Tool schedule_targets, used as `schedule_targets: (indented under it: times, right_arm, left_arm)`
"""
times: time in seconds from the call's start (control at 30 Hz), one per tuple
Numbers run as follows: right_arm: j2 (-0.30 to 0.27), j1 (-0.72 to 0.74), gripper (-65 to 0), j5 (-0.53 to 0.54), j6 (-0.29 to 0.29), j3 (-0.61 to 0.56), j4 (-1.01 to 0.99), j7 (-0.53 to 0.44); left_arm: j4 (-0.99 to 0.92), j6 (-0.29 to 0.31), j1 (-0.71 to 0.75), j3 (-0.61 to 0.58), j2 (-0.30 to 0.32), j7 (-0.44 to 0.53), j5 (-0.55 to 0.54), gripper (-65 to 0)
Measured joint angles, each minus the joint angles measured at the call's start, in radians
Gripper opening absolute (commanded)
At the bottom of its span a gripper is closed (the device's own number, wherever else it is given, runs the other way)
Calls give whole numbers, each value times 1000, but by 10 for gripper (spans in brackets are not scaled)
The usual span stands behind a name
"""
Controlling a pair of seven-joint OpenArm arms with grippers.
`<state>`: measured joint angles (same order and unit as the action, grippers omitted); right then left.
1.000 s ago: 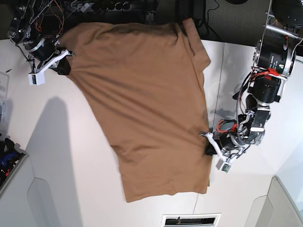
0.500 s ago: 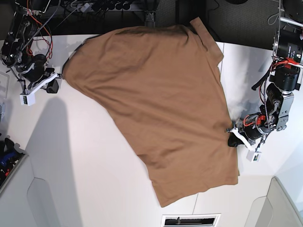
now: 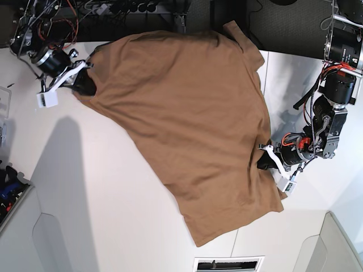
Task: Layout the t-shirt on the table in an organized manner, then fold the t-shirt properly
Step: 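Pull the shirt with both grippers to straighten it diagonally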
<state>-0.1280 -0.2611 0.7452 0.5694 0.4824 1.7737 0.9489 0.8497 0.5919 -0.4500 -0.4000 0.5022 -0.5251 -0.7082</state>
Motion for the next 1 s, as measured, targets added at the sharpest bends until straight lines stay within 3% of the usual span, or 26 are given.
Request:
schedule_targets:
  times: [0.1, 0.27, 0.43, 0.57, 0.67, 0.87, 1.0]
  right_arm:
    - [9, -4, -650, -12, 3, -42, -51, -16]
    - [-2, 43, -650, -143, 18, -57, -146, -116]
    - [-45, 188, -650, -153, 20, -58, -317, -150]
    - [-111, 316, -650, -181, 31, -58, -490, -216]
    - [-159, 417, -650, -219, 15, -58, -602, -245]
    - [-207, 536, -650, -256, -1, -58, -684, -212]
    - [-207, 531, -650, -162, -2, -56, -605, -113]
  left_arm:
    - [0, 0, 1, 0, -1, 10, 0, -650]
    - [0, 0, 0, 0, 1, 0, -2, -650]
    - [36, 89, 6, 0, 24, -170, -152, -650]
    - [116, 88, 12, -6, 30, -245, -237, -530]
    - [183, 93, 9, -6, 40, -238, -245, -507]
    - [244, 95, -3, -6, 57, -238, -239, -507]
    - [249, 94, -48, -6, 68, -236, -217, -507]
